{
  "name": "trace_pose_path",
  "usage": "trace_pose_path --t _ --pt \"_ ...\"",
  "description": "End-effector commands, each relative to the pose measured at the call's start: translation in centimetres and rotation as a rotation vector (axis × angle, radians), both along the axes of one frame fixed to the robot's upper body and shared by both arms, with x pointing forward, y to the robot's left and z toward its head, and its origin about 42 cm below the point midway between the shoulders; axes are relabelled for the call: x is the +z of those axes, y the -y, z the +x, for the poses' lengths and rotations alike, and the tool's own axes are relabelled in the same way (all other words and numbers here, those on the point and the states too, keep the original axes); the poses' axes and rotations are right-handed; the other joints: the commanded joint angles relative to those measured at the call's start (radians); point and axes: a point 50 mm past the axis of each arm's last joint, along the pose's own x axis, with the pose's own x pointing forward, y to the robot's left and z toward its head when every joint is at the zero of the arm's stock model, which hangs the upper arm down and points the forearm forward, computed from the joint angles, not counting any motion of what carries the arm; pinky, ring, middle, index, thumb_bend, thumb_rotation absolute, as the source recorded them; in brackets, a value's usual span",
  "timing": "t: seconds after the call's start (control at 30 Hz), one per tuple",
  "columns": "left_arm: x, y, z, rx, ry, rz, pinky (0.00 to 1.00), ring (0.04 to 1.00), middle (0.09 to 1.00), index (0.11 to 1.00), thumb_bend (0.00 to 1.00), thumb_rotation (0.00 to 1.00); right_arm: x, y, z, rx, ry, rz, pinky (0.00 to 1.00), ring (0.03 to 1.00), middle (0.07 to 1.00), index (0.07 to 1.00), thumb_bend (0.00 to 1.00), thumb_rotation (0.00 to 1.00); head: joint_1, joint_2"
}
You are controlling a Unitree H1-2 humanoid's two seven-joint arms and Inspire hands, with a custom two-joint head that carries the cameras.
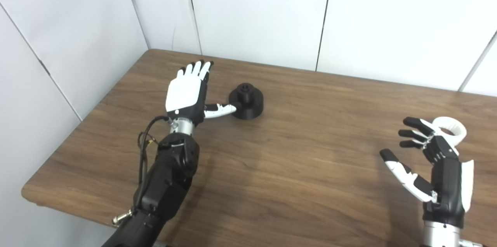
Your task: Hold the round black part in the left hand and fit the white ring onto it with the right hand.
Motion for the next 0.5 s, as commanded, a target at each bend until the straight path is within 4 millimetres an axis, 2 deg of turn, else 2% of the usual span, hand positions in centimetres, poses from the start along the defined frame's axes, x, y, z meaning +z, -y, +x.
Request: trace_pose_path --t 0.0,0.23,0.47 --pt "2.7 -0.7 1.7 0.007 0.038 0.048 1.00 1.000 1.000 0.925 1.00 0.64 -3.5 1.5 -1.7 -0.026 -0.111 -0.063 0.53 0.640 0.731 0.697 0.69 0.28 -0.003 0.003" --pt "2.7 -0.8 2.5 -0.015 -0.032 0.054 1.00 1.000 1.000 0.862 1.00 0.67 -3.5 1.3 -1.8 -0.030 -0.108 -0.057 0.52 0.631 0.732 0.702 0.69 0.27 -0.008 0.007" --pt "2.5 -0.8 2.9 -0.060 -0.105 0.053 1.00 1.000 1.000 0.864 1.00 0.69 -3.6 1.3 -1.7 -0.030 -0.107 -0.056 0.51 0.622 0.743 0.710 0.69 0.27 -0.011 0.009"
